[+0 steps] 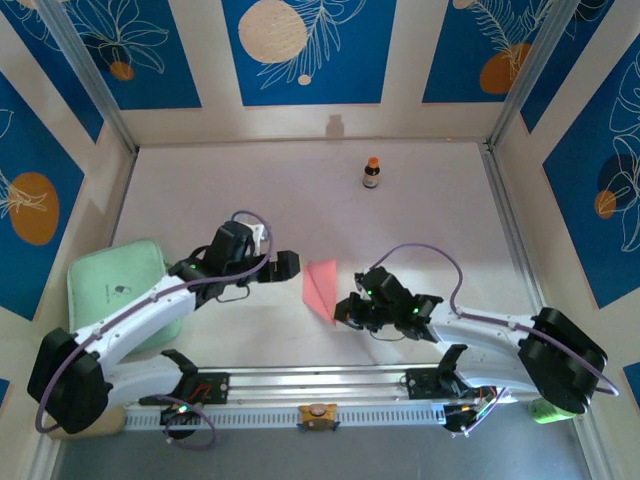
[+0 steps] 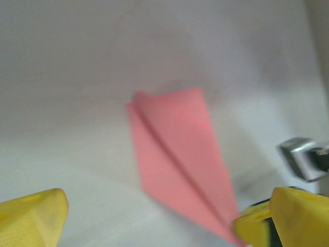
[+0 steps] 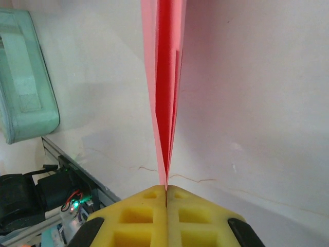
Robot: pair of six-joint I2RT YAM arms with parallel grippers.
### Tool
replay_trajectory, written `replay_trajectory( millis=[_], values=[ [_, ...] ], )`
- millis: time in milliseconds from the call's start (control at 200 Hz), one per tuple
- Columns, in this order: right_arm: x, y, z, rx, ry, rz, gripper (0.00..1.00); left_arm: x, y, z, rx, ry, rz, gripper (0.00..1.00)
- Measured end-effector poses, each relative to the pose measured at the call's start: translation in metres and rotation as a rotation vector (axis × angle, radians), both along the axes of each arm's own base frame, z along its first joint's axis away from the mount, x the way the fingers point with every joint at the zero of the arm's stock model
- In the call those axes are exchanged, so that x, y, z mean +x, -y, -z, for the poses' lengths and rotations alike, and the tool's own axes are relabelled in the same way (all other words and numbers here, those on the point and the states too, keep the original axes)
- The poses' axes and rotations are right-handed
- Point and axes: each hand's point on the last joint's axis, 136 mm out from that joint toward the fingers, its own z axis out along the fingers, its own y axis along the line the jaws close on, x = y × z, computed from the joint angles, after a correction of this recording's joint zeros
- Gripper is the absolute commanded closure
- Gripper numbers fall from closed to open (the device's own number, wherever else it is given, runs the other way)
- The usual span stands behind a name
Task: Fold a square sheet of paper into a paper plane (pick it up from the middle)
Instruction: Turn over the paper at the center of the table.
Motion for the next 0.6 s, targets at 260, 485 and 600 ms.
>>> replay_trajectory(
  millis=[260,485,600],
  values=[
    [0.001,0.017,0.007,-0.084,0.003,0.025,0.96,-0.013,-0.034,0.018,0.223,-0.039,0.0,0.0],
    [0.007,0.02,0.001,-0.105,0.004,0.036,0.96,-0.01,-0.03,0.011,0.227,0.005,0.047,0.0],
    [0.009,0.021,-0.001,-0.113,0.006,0.038,0.96,-0.011,-0.031,0.004,0.226,0.042,0.064,0.0]
  ],
)
